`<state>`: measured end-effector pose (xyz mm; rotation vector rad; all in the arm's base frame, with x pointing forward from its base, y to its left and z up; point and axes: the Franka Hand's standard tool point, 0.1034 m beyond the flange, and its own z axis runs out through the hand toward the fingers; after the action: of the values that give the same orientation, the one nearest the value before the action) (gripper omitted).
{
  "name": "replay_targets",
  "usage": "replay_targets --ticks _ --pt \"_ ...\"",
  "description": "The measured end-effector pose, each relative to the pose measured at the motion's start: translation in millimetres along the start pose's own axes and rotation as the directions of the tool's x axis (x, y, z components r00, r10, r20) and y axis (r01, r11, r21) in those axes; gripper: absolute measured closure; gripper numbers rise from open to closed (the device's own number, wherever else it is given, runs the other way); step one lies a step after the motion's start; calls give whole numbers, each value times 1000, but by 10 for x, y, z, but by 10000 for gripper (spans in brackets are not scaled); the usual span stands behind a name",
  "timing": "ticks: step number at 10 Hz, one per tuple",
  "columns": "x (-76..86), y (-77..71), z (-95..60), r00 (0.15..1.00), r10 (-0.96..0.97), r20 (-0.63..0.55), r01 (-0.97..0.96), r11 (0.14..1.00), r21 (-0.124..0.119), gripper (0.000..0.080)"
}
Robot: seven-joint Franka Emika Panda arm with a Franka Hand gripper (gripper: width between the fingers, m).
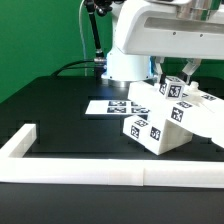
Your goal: Assemble chair
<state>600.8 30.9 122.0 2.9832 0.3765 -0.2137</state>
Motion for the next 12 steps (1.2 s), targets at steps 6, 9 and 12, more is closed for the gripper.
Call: replay_targets --ticks 6,9,12 --pt "4 -36 0 1000 21 0 -21 1000 9 189" --pt "10 -74 -3 988 -155 -1 155 988 5 151" --pt "-46 -114 -34 963 -269 -1 269 963 7 150"
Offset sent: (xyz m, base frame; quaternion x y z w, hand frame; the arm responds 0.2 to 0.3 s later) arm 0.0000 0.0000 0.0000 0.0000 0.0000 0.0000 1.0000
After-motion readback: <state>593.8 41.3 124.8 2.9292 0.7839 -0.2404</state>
